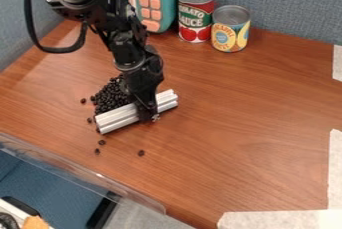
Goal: Sweep into pile
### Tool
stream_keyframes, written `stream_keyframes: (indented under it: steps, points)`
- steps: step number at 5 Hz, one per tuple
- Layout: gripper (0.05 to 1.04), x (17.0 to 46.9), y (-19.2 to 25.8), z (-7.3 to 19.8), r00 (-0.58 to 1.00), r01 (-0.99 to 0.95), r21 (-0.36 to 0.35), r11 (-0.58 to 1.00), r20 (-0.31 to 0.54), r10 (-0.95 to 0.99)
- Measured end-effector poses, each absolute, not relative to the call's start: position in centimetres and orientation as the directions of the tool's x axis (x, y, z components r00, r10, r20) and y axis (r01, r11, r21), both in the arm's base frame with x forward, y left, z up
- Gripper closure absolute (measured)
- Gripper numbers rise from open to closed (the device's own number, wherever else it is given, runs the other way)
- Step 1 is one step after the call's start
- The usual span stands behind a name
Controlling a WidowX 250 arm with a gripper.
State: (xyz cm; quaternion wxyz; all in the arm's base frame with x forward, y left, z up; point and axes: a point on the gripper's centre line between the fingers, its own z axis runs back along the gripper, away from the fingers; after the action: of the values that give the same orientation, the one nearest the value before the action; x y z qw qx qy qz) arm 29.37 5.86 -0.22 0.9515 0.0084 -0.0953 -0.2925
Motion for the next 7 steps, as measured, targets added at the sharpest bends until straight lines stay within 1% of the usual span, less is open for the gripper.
stream_keyframes:
  steps: [1,2,3,4,6,7]
  points:
    - [0.691,29.4,5.2,0.1,0.807,0.561,0.061,0.826,0.182,-0.562]
    - [0.691,29.1,3.1,2.6,0.782,0.576,0.077,0.814,0.238,-0.576]
    - [0.691,28.0,1.5,2.6,0.776,0.586,0.059,0.808,0.244,-0.581]
    - [0.690,26.7,-0.2,1.6,0.766,0.609,0.041,0.792,0.232,-0.600]
    - [0.691,24.8,-0.3,-0.6,0.771,0.606,0.036,0.795,0.220,-0.598]
    - [0.690,24.9,0.3,-1.1,0.777,0.589,0.044,0.807,0.243,-0.581]
